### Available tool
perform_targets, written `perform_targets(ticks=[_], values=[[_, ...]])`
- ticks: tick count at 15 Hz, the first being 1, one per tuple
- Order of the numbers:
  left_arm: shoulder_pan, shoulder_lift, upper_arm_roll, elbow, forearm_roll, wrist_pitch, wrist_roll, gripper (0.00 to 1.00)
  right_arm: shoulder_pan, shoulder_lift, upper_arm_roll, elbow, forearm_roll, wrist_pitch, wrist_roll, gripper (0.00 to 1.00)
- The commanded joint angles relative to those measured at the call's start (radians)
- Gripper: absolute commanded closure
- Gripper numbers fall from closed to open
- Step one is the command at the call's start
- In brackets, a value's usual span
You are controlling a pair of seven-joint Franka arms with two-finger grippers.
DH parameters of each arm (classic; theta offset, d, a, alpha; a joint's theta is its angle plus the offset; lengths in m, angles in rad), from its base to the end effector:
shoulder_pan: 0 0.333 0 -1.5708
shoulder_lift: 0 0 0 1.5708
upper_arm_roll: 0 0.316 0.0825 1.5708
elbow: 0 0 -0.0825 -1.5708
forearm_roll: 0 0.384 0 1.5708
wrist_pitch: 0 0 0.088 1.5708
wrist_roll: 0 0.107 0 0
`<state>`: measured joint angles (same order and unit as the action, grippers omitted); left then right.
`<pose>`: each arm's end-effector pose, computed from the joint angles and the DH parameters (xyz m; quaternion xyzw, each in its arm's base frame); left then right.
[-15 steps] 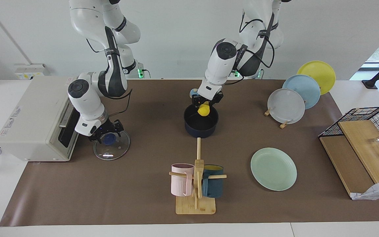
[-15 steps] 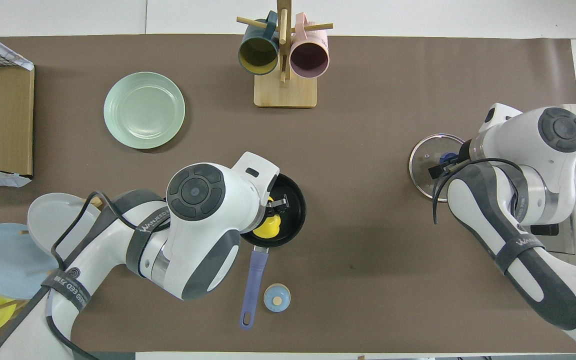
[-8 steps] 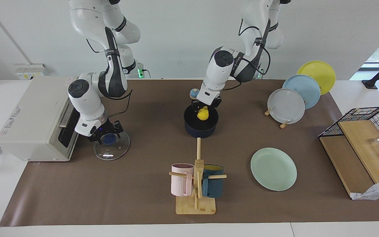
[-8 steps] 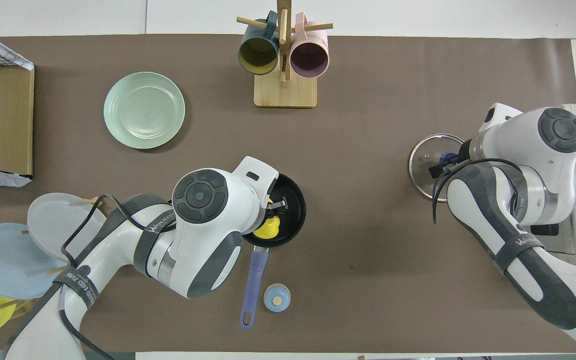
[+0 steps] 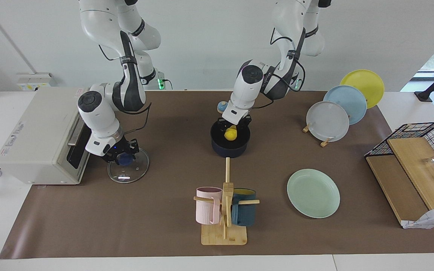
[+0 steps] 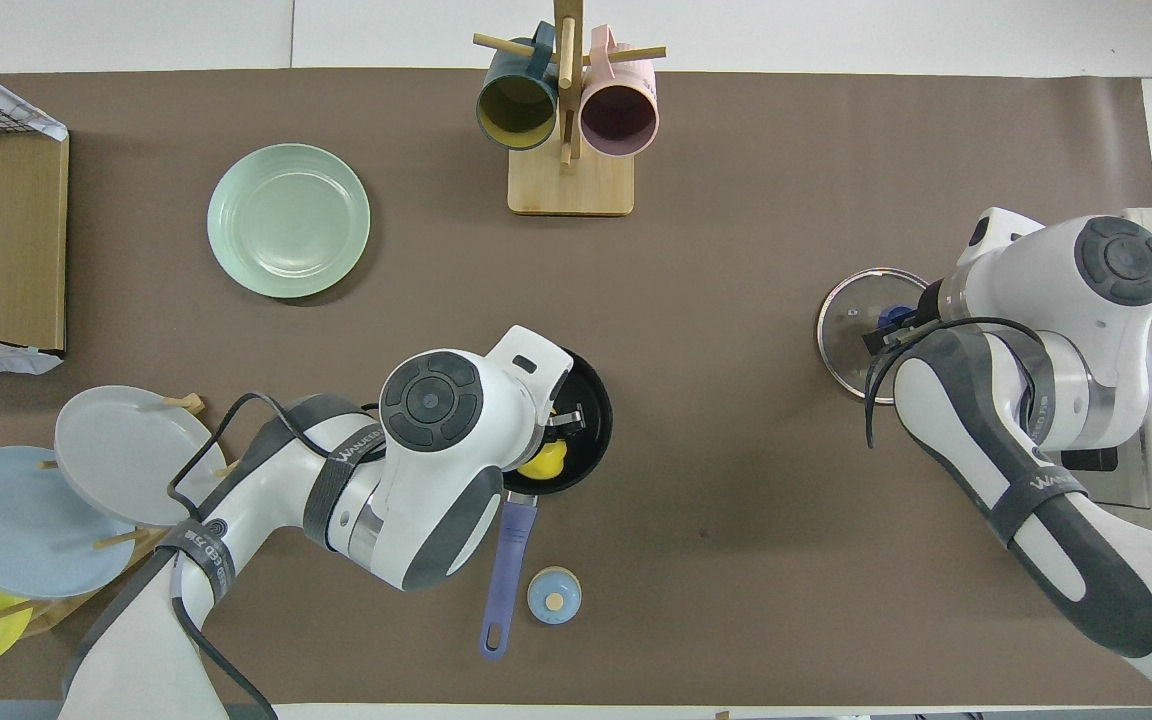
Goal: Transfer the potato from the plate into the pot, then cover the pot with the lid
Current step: 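Carry the potato over the black pot and lower it in with the left gripper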
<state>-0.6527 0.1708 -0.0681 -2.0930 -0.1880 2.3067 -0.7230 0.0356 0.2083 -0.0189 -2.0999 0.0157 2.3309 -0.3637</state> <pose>0.4306 -0.3824 0.3459 0.9948 0.0632 -0.0347 0.0716 0.5761 0.0101 0.3230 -0.9829 -0.1840 -0.0119 0.0018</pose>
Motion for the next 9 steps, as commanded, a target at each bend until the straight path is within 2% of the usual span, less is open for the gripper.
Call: perform_targets(ticks=[1, 4, 6, 7, 9], values=[[-0.024, -0.011, 0.017, -0.051, -0.016, 0.057, 0.039, 1.0, -0.013, 0.002, 0.008, 0.024, 0.007, -0.028, -0.029, 0.49], [-0.024, -0.011, 0.017, -0.058, -0.016, 0.065, 0.045, 1.0, 0.001, 0.003, 0.008, 0.113, 0.007, -0.151, -0.029, 0.49], [-0.024, -0.011, 0.017, -0.058, -0.016, 0.063, 0.065, 0.99, 0.003, -0.007, 0.011, 0.142, 0.007, -0.202, -0.029, 0.56], [-0.024, -0.011, 0.017, -0.058, -0.018, 0.062, 0.068, 0.72, 0.009, -0.01, 0.014, 0.161, 0.007, -0.228, -0.027, 0.56], [-0.024, -0.011, 0.019, -0.055, -0.016, 0.053, 0.068, 0.01, 0.017, -0.021, 0.034, 0.205, 0.01, -0.296, -0.012, 0.56]])
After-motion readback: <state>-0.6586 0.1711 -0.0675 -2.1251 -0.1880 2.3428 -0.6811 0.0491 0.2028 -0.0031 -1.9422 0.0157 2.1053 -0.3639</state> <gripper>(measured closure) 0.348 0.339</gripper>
